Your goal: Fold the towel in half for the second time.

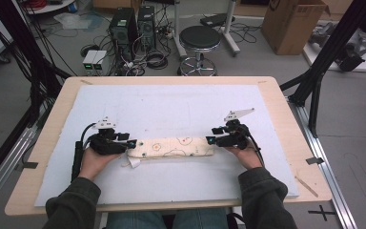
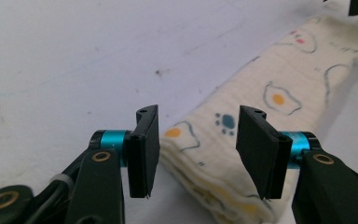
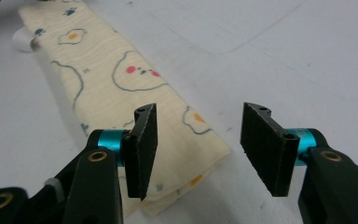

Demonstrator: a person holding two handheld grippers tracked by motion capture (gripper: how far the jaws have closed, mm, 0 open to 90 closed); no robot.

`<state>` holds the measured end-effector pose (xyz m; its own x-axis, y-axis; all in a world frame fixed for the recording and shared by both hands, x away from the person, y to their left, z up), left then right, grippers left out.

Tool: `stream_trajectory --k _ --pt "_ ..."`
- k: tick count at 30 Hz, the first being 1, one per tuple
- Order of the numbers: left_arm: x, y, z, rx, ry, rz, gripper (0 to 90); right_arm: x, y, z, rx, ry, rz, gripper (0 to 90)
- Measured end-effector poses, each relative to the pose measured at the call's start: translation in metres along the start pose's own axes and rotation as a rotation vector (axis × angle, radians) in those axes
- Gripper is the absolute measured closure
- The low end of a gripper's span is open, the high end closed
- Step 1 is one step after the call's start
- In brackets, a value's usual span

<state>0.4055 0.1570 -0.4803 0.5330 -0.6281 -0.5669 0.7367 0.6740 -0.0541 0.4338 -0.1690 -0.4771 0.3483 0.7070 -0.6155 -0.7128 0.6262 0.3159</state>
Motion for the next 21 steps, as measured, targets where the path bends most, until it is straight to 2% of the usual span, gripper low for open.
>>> stream_trajectory --k 3,6,9,12,14,16,17,18,21 --pt "0.006 0.004 -0.005 -0.014 0.03 0.013 48.6 0.004 -0.005 -0.003 0.027 0.019 -0.003 47.0" --pt "0.01 0.005 -0.009 -0.027 0.055 0.003 48.9 0.01 -0.006 -0.006 0.044 0.046 -0.003 47.2" --pt "0.012 0.007 -0.011 -0.065 0.06 -0.005 49.8 0.015 -0.011 -0.009 0.06 0.072 -0.013 47.6" --pt "0.013 0.008 -0.013 -0.094 0.067 -0.024 51.9 0.017 -0.012 -0.012 0.085 0.09 -0.003 51.7" --pt "0.013 0.009 -0.013 -0.094 0.069 -0.021 54.5 0.019 -0.012 -0.013 0.081 0.097 0.003 54.8" --pt "0.014 0.008 -0.013 -0.104 0.067 -0.029 61.4 0.019 -0.009 -0.014 0.085 0.11 0.032 62.1" --pt "0.014 0.007 -0.013 -0.088 0.068 -0.022 63.5 0.019 -0.009 -0.014 0.074 0.113 0.024 63.1" --pt "0.015 0.006 -0.013 -0.074 0.072 -0.022 65.9 0.019 -0.008 -0.014 0.065 0.116 0.025 68.0" --pt "0.015 0.003 -0.013 -0.06 0.075 -0.031 75.4 0.02 -0.004 -0.016 0.055 0.13 0.043 75.0"
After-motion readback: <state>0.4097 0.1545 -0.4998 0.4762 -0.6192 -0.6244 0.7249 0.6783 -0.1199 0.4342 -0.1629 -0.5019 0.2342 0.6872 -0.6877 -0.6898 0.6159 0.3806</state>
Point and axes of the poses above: each handheld gripper's, and its own axes: x roughly forward along the jaws, z roughly out of its top, y roughly to its left, the point moved 9 cm from there along x, roughly forward along the jaws, and after that the axes turned 10 degrees about x, right-handed, at the moved point
